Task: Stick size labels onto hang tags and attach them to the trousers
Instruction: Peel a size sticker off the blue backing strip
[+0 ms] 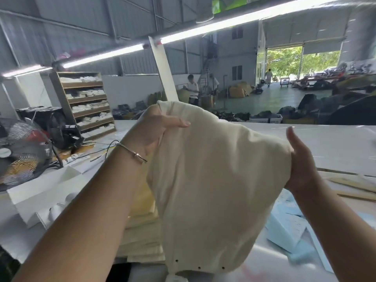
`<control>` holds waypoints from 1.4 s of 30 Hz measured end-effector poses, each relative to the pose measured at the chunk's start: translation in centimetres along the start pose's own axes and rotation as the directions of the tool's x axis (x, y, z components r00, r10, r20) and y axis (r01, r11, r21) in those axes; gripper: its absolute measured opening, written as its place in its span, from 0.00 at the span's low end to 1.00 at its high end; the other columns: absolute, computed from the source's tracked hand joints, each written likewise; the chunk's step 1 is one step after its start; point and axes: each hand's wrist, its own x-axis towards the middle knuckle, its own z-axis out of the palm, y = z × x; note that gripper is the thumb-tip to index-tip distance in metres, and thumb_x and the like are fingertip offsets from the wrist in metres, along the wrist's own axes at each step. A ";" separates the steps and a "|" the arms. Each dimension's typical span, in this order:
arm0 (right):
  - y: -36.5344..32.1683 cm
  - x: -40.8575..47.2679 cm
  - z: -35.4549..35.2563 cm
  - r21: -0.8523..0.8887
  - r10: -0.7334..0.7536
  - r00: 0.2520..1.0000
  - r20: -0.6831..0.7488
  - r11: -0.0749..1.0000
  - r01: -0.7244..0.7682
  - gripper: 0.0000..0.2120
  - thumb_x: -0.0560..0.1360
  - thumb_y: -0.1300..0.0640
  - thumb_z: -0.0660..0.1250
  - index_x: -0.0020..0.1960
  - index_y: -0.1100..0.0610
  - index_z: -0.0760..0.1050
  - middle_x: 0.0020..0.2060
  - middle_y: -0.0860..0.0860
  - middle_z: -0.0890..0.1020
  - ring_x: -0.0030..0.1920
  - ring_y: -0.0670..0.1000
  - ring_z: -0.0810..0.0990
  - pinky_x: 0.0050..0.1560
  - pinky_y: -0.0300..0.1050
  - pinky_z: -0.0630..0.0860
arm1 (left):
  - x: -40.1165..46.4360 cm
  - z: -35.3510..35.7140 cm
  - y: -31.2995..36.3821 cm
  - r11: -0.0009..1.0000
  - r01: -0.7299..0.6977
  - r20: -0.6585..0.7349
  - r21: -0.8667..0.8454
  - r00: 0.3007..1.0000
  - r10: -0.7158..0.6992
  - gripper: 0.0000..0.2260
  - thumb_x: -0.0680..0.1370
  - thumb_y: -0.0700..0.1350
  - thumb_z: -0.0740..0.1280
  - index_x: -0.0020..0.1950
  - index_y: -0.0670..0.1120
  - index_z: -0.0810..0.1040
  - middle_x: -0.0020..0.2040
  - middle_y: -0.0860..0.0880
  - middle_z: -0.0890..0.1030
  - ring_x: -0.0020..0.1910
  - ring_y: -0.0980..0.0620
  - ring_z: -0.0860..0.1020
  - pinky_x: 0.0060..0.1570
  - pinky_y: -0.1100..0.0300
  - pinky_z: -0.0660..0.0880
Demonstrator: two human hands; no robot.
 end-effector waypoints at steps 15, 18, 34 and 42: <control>-20.5 -22.4 -4.0 -0.143 -0.291 0.954 0.065 0.944 0.298 0.15 0.74 0.52 0.60 0.44 0.55 0.85 0.35 0.50 0.84 0.35 0.50 0.84 0.36 0.41 0.80 | -8.5 22.0 13.6 0.974 -0.219 -0.040 -0.051 0.975 0.218 0.14 0.66 0.29 0.71 0.49 0.39 0.77 0.44 0.39 0.79 0.44 0.43 0.80 0.51 0.44 0.79; -22.1 -26.0 -4.6 -0.254 -0.231 0.973 -0.025 0.943 0.217 0.11 0.70 0.56 0.64 0.41 0.58 0.85 0.36 0.53 0.84 0.35 0.53 0.84 0.34 0.48 0.81 | -10.1 23.8 12.3 0.989 -0.148 0.001 -0.013 0.989 0.148 0.18 0.69 0.31 0.71 0.58 0.32 0.76 0.51 0.37 0.79 0.46 0.43 0.81 0.50 0.50 0.81; -25.8 -32.0 -4.9 -0.345 -0.122 0.991 -0.063 0.934 0.093 0.11 0.67 0.61 0.66 0.47 0.61 0.82 0.35 0.54 0.84 0.34 0.53 0.84 0.33 0.45 0.80 | -14.1 34.7 15.1 0.584 -0.434 0.496 0.686 0.866 0.062 0.24 0.63 0.71 0.71 0.53 0.62 0.75 0.48 0.66 0.79 0.46 0.68 0.77 0.37 0.75 0.69; -25.0 -34.6 -12.8 -0.816 -0.550 0.649 -0.526 0.542 -0.202 0.10 0.70 0.59 0.74 0.48 0.61 0.79 0.43 0.56 0.82 0.43 0.56 0.80 0.43 0.47 0.78 | -12.2 43.4 11.9 0.963 0.078 0.590 0.259 0.776 -0.222 0.10 0.78 0.45 0.69 0.45 0.37 0.79 0.37 0.44 0.81 0.30 0.49 0.79 0.32 0.61 0.76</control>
